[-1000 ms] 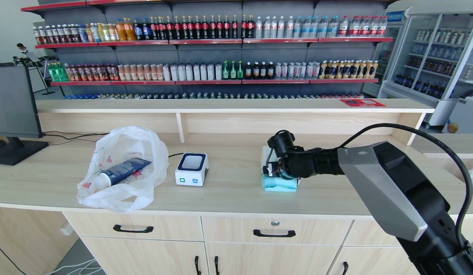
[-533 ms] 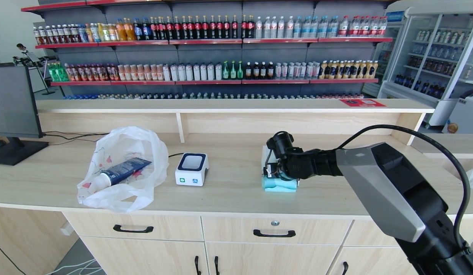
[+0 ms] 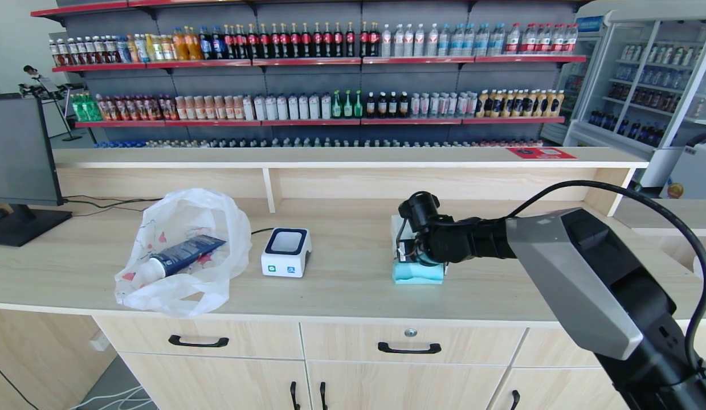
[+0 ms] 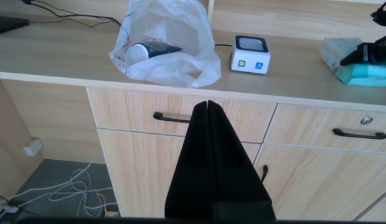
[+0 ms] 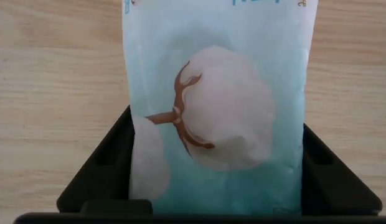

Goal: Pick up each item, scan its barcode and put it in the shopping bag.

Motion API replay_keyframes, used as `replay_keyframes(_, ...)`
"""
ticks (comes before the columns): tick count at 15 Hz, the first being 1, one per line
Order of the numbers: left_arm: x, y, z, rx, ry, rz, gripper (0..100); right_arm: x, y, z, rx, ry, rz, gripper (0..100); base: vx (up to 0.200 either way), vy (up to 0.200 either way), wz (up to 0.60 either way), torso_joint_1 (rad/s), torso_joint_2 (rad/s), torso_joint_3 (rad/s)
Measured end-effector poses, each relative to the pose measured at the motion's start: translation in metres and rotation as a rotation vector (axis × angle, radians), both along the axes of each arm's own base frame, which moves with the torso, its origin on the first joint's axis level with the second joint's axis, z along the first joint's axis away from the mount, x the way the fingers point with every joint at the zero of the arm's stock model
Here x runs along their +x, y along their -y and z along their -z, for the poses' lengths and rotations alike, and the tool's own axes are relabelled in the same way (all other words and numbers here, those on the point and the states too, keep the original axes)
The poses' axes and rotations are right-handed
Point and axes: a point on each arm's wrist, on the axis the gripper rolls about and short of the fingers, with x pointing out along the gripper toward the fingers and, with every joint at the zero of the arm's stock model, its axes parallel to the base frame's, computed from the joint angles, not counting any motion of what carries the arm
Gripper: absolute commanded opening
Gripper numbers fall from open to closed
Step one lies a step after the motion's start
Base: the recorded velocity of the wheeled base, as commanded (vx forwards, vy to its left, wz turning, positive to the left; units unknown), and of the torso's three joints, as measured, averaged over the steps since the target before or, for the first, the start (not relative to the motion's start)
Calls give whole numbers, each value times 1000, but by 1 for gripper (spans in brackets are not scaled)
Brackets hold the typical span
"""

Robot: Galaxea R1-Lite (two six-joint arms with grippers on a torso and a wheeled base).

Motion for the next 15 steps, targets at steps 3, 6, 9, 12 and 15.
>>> replay_keyframes(3, 0, 0, 0, 0, 0, 0, 0, -3, -4, -12, 3, 23, -17, 0, 0, 0, 0, 0, 0, 0)
replay_keyframes(6, 0, 0, 0, 0, 0, 0, 0, -5, -4, -26, 12, 48, -21, 0, 0, 0, 0, 0, 0, 0)
replay_keyframes(9, 0, 0, 0, 0, 0, 0, 0, -8, -3, -41, 25, 77, -21, 0, 0, 0, 0, 0, 0, 0)
replay_keyframes(12, 0, 0, 0, 0, 0, 0, 0, -13, 0, -65, 18, 111, -38, 0, 0, 0, 0, 0, 0, 0)
replay_keyframes(15, 0, 0, 0, 0, 0, 0, 0, -23, 5, -94, 16, 130, -52, 0, 0, 0, 0, 0, 0, 0)
